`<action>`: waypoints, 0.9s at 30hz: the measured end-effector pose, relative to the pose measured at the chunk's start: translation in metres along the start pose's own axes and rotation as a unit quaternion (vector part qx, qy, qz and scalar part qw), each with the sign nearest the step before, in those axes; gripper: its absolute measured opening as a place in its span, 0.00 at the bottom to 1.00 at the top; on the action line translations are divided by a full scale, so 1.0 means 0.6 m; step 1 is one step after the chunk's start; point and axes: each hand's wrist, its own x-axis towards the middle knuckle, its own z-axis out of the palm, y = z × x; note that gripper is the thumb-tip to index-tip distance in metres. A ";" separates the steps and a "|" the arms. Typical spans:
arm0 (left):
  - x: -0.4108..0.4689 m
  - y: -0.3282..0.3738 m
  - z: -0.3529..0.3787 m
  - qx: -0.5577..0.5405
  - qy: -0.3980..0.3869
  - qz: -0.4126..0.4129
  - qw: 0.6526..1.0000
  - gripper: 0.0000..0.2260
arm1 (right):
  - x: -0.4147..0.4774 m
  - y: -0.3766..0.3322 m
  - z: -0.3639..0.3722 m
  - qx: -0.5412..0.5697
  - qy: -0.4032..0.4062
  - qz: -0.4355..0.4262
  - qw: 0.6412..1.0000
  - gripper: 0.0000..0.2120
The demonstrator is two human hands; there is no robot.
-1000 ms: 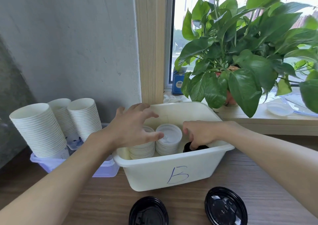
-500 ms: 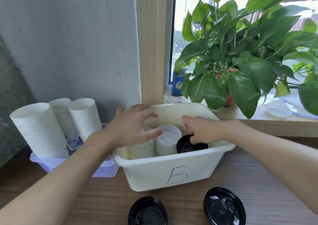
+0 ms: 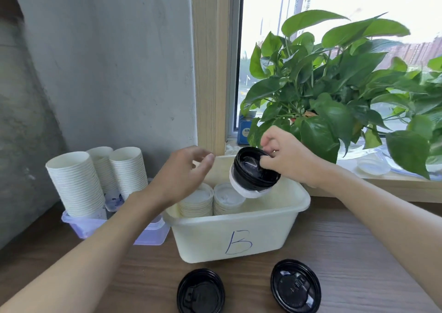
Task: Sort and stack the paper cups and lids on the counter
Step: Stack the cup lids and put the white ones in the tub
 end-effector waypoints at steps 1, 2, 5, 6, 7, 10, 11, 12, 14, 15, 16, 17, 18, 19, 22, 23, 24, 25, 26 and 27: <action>-0.008 0.015 -0.001 -0.037 0.012 -0.007 0.999 0.08 | -0.007 -0.008 -0.001 0.023 0.006 -0.001 1.000 0.12; -0.017 0.032 -0.002 -0.077 0.018 -0.016 0.997 0.09 | -0.015 -0.015 -0.001 0.042 0.010 -0.004 0.999 0.12; -0.047 0.082 -0.002 -0.235 -0.006 -0.086 0.968 0.17 | -0.039 -0.041 0.001 0.073 0.032 -0.015 0.997 0.12; -0.057 0.098 -0.002 -0.289 -0.029 -0.115 0.950 0.19 | -0.048 -0.050 0.002 0.082 0.040 -0.020 0.996 0.11; -0.066 0.112 -0.004 -0.339 -0.055 -0.146 0.928 0.21 | -0.056 -0.058 0.003 0.087 0.047 -0.024 0.995 0.11; -0.094 0.148 -0.009 -0.484 -0.131 -0.208 0.840 0.25 | -0.081 -0.081 0.004 0.075 0.063 -0.036 0.995 0.08; -0.102 0.156 -0.011 -0.518 -0.143 -0.215 0.815 0.28 | -0.088 -0.087 0.003 0.062 0.070 -0.042 0.995 0.07; -0.108 0.160 -0.012 -0.538 -0.147 -0.216 0.801 0.31 | -0.095 -0.093 0.001 0.047 0.076 -0.044 0.995 0.06; -0.118 0.164 -0.012 -0.552 -0.146 -0.207 0.794 0.32 | -0.105 -0.103 -0.002 0.027 0.084 -0.046 0.995 0.06; -0.121 0.164 -0.012 -0.555 -0.144 -0.202 0.794 0.32 | -0.110 -0.108 -0.004 0.021 0.089 -0.047 0.995 0.06; -0.123 0.163 -0.012 -0.559 -0.140 -0.197 0.793 0.31 | -0.114 -0.114 -0.006 0.021 0.098 -0.049 0.994 0.06; -0.124 0.162 -0.011 -0.566 -0.134 -0.196 0.789 0.30 | -0.117 -0.118 -0.008 0.026 0.111 -0.052 0.992 0.06; -0.124 0.159 -0.011 -0.576 -0.124 -0.198 0.784 0.29 | -0.120 -0.122 -0.010 0.034 0.125 -0.056 0.990 0.06; -0.124 0.156 -0.011 -0.583 -0.111 -0.201 0.779 0.27 | -0.121 -0.126 -0.012 0.040 0.140 -0.059 0.988 0.07; -0.119 0.139 -0.011 -0.563 -0.038 -0.215 0.797 0.16 | -0.126 -0.125 -0.024 0.037 0.177 -0.052 0.982 0.07; -0.116 0.131 -0.012 -0.541 -0.009 -0.223 0.811 0.12 | -0.128 -0.121 -0.029 0.033 0.181 -0.043 0.982 0.06; -0.113 0.125 -0.012 -0.513 0.015 -0.231 0.827 0.12 | -0.130 -0.115 -0.035 0.024 0.179 -0.032 0.983 0.05; -0.110 0.119 -0.012 -0.483 0.033 -0.236 0.843 0.13 | -0.133 -0.108 -0.039 0.009 0.174 -0.019 0.985 0.05; -0.105 0.115 -0.010 -0.457 0.044 -0.238 0.856 0.15 | -0.136 -0.099 -0.043 -0.006 0.170 -0.005 0.985 0.05; -0.101 0.114 -0.008 -0.435 0.050 -0.235 0.868 0.17 | -0.139 -0.089 -0.047 -0.013 0.166 0.011 0.986 0.04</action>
